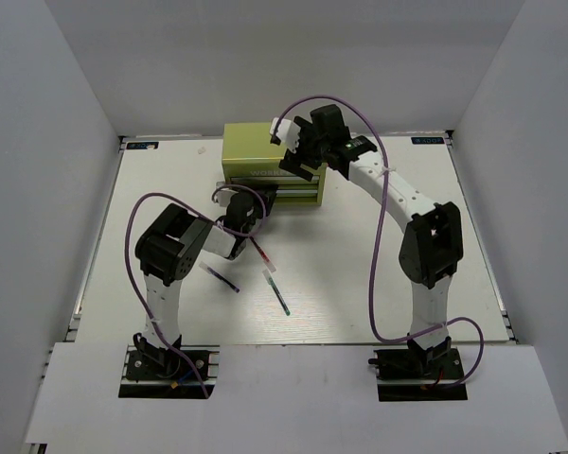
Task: Sort the stationery into containers
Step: Open the drawer in the storage box.
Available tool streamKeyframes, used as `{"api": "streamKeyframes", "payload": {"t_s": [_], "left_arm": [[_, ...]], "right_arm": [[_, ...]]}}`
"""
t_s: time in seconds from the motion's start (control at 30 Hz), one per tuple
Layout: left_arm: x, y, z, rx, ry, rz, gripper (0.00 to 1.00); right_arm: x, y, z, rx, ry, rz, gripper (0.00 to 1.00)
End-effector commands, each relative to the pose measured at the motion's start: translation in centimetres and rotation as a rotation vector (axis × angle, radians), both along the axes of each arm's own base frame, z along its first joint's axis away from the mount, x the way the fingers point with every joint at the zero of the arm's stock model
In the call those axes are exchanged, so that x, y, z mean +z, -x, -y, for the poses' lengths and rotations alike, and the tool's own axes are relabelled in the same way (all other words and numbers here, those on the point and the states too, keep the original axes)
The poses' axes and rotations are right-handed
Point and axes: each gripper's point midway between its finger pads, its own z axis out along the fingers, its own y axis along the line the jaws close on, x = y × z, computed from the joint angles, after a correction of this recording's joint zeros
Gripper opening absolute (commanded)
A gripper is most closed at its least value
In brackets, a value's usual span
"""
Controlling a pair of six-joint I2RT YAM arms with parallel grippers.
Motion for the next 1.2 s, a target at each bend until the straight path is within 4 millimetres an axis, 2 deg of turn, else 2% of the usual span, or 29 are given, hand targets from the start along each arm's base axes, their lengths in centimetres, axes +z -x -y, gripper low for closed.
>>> {"api": "streamKeyframes", "payload": {"t_s": [0.0, 0.07, 0.13, 0.23, 0.37, 0.47, 0.5, 0.6, 0.77, 0.8, 0.83, 0.9, 0.93, 0.97, 1.0, 1.03, 1.07, 1.1, 1.13, 1.17], "left_arm": [[-2.0, -0.6, -2.8, 0.096, -0.076, -0.024, 0.05], [-1.9, 0.1, -2.6, 0.089, -0.07, -0.03, 0.0], [-1.6, 0.6, -3.0, 0.097, -0.07, -0.025, 0.0], [-2.1, 1.9, -2.6, 0.079, -0.077, -0.036, 0.0], [-1.2, 2.9, -2.8, 0.06, -0.054, -0.007, 0.0], [-1.7, 4.5, -3.0, 0.042, -0.061, -0.023, 0.0], [-0.8, 5.0, -2.6, 0.032, -0.052, -0.006, 0.0], [-1.1, 6.4, -2.8, 0.013, -0.056, -0.017, 0.0], [0.1, 7.4, -2.9, -0.012, -0.076, 0.0, 0.0], [-0.4, 7.5, -3.0, -0.015, -0.094, -0.014, 0.0], [-0.2, 7.6, -2.8, -0.026, -0.091, -0.014, 0.05], [-0.3, 7.8, -2.3, -0.057, -0.09, -0.027, 0.19], [0.1, 7.5, -2.2, -0.056, -0.085, -0.018, 0.38], [0.4, 7.4, -1.8, -0.071, -0.077, -0.011, 0.48], [0.1, 7.3, -1.9, -0.074, -0.083, -0.03, 0.55], [0.2, 7.1, -1.8, -0.078, -0.098, -0.029, 0.62], [0.7, 6.9, -1.7, -0.08, -0.103, -0.021, 0.65], [0.7, 7.1, -1.7, -0.091, -0.114, -0.027, 0.67], [0.3, 7.0, -1.6, -0.095, -0.134, -0.046, 0.69], [1.0, 6.9, -1.4, -0.107, -0.141, -0.036, 0.7]], "right_arm": [[-0.1, -1.0, 0.2, -0.03, 0.008, -0.003, 0.89], [-0.3, -1.2, 0.4, -0.042, 0.014, -0.006, 0.89], [-0.4, -1.3, 0.5, -0.05, 0.02, -0.006, 0.89], [-0.5, -1.6, 0.5, -0.065, 0.02, -0.016, 0.89], [-1.1, -1.7, 0.6, -0.075, 0.028, -0.029, 0.89], [-1.6, -1.6, 0.6, -0.074, 0.035, -0.039, 0.89], [-1.6, -1.5, 0.8, -0.079, 0.036, -0.043, 0.89], [-1.8, -1.4, 0.7, -0.079, 0.034, -0.05, 0.89], [-1.7, -1.0, 0.8, -0.074, 0.029, -0.058, 0.89], [-1.6, -1.0, 0.8, -0.071, 0.029, -0.055, 0.89], [-1.7, -0.8, 0.9, -0.07, 0.03, -0.06, 0.89], [-1.3, -0.5, 0.7, -0.059, 0.019, -0.054, 0.89], [-1.5, -0.6, 0.8, -0.06, 0.016, -0.052, 0.89], [-0.5, -0.3, 1.0, -0.057, 0.007, -0.04, 0.89], [-0.6, 0.2, 0.7, -0.044, -0.003, -0.049, 0.89], [0.7, 0.2, 0.9, -0.046, -0.024, -0.022, 0.89], [1.3, 0.7, 1.0, -0.041, -0.035, -0.012, 0.89], [1.5, 1.4, 1.2, -0.031, -0.041, -0.012, 0.89], [2.4, 1.3, 0.8, -0.02, -0.063, 0.023, 0.89], [1.0, 2.0, 1.1, -0.016, -0.05, -0.004, 0.89]]}}
